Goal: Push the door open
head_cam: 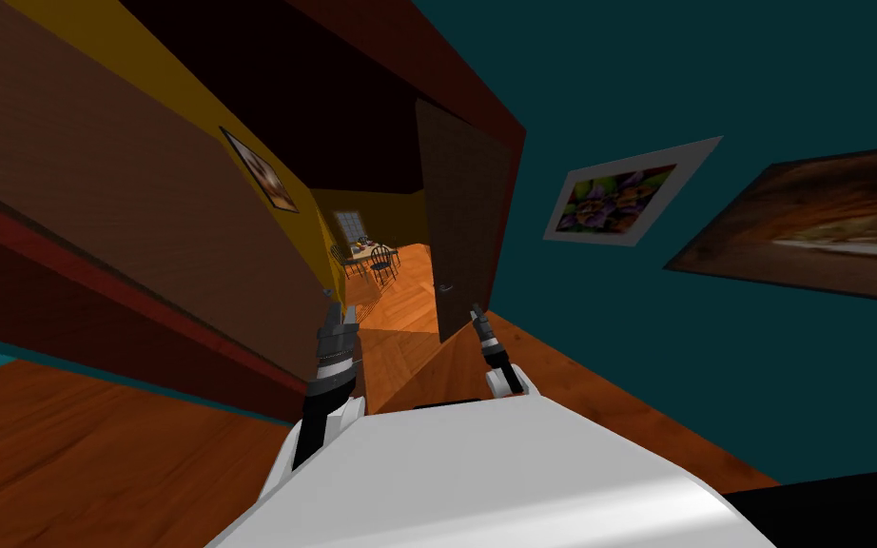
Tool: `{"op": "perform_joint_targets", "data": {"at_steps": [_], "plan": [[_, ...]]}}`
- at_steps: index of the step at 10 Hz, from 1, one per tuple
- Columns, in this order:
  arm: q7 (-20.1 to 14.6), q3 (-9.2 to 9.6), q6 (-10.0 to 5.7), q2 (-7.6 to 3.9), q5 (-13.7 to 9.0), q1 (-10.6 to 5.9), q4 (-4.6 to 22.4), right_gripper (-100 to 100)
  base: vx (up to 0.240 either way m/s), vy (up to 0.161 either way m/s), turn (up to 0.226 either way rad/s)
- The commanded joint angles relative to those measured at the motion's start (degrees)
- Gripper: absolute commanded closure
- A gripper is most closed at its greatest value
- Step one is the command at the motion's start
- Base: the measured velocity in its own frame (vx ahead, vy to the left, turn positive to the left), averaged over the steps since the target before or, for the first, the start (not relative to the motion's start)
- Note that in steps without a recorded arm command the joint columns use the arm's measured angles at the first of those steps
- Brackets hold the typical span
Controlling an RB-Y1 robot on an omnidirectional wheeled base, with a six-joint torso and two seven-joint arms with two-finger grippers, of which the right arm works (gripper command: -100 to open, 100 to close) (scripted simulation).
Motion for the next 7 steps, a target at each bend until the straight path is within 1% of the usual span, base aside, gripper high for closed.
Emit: {"op": "perform_joint_targets", "data": {"at_steps": [1,2,3,5,7], "plan": [[-0.3,0.64,-0.22,-0.10,-0.2,-1.04,2.9,-100,0.082,-0.099,0.087],[-0.4,1.02,-0.46,-0.04,-0.3,-1.79,4.3,-100,0.076,-0.085,0.072],[-0.4,1.02,-0.46,-0.04,-0.3,-1.79,4.7,-100,0.056,-0.063,0.018],[-0.6,1.80,-0.94,0.09,-0.5,-3.29,7.9,-100,0.057,-0.069,0.064],[-0.8,2.57,-1.41,0.28,-0.8,-4.77,11.9,-100,0.071,-0.105,0.085]]}}
